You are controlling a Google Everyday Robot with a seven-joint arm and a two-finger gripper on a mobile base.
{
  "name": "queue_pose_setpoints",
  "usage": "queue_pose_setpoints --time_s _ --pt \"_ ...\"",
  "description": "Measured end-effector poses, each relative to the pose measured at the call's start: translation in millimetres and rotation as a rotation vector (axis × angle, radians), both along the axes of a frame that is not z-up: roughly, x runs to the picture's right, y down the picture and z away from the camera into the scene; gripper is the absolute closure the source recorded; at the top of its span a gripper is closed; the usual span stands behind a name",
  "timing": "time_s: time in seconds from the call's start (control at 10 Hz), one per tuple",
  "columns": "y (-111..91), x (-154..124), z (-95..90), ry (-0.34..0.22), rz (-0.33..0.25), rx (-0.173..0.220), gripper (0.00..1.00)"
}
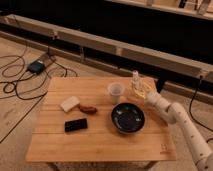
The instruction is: Stand the bottle upright
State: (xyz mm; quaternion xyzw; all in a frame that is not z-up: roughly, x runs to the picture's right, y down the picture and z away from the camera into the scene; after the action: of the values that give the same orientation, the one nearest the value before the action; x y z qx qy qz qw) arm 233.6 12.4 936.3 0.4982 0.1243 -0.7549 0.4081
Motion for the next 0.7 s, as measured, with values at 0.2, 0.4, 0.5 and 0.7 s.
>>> queue_pose_setpoints --time_s 0.2,0.4,0.5,0.7 --pt "0.0 7.0 0.7 0.003 0.051 0.012 1.00" --pt "0.7 8.2 0.5 0.002 0.077 0.024 0.91" --pt "1.6 8.4 0.4 0.001 0.085 0.027 0.82" --pt "3.0 9.6 0.2 0.001 0.097 0.032 0.61"
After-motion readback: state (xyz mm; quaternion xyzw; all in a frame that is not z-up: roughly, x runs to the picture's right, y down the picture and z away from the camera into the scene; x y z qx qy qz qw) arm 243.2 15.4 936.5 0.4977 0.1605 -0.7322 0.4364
